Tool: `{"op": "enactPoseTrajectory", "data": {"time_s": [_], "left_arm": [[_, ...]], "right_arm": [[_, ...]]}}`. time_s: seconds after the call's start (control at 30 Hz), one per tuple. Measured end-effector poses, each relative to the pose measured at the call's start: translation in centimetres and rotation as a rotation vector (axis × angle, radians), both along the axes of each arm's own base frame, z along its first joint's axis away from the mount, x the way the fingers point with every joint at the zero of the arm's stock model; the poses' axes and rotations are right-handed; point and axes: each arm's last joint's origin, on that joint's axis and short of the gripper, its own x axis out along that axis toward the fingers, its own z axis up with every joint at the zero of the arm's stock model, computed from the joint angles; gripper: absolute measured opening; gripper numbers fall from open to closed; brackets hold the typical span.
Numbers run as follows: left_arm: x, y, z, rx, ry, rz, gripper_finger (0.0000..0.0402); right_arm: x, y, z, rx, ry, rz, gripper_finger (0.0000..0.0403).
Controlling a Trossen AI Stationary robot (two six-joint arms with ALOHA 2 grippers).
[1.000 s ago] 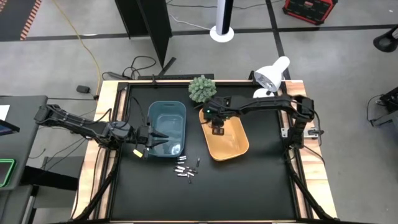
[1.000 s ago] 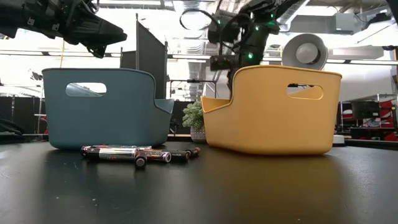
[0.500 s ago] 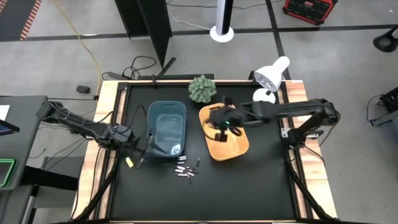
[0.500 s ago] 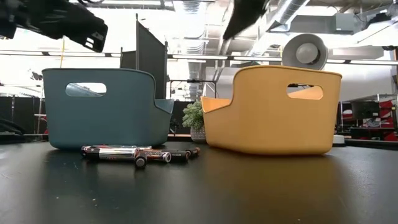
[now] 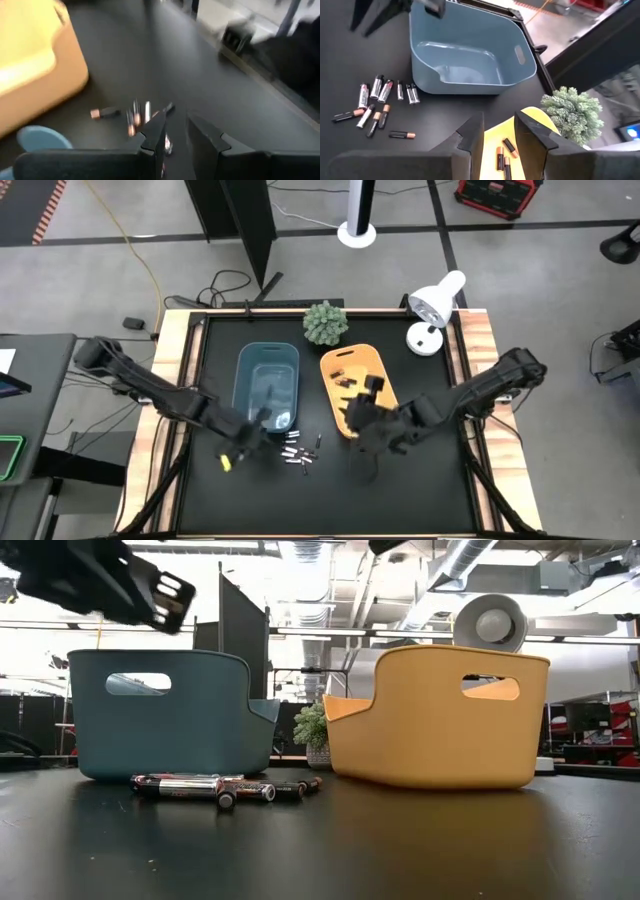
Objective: Sort batteries
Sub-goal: Put the silver battery into the blue bin
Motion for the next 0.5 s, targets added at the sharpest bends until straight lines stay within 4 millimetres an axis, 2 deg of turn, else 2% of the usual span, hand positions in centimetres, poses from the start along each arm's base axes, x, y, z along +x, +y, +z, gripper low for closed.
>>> {"op": "enactPoseTrajectory", "data": {"time_s": [0.13,0.27,0.5], "left_arm": [[2.4,-1.3,-0.5,0.08,0.154,0.05,0.0071],[3.7,-2.7,-1.3,0.145,0.212,0.086,0.0076],[4.9,-5.0,-2.3,0.181,0.201,0.144,0.0144]], "right_arm": [[0.3,1.8,-1.4,-0.065,-0.008,-0.029,0.0122],[-0.1,3.1,-1.9,-0.077,-0.024,-0.028,0.0122],[-1.0,4.7,-1.7,-0.109,-0.046,-0.003,0.0122]]}}
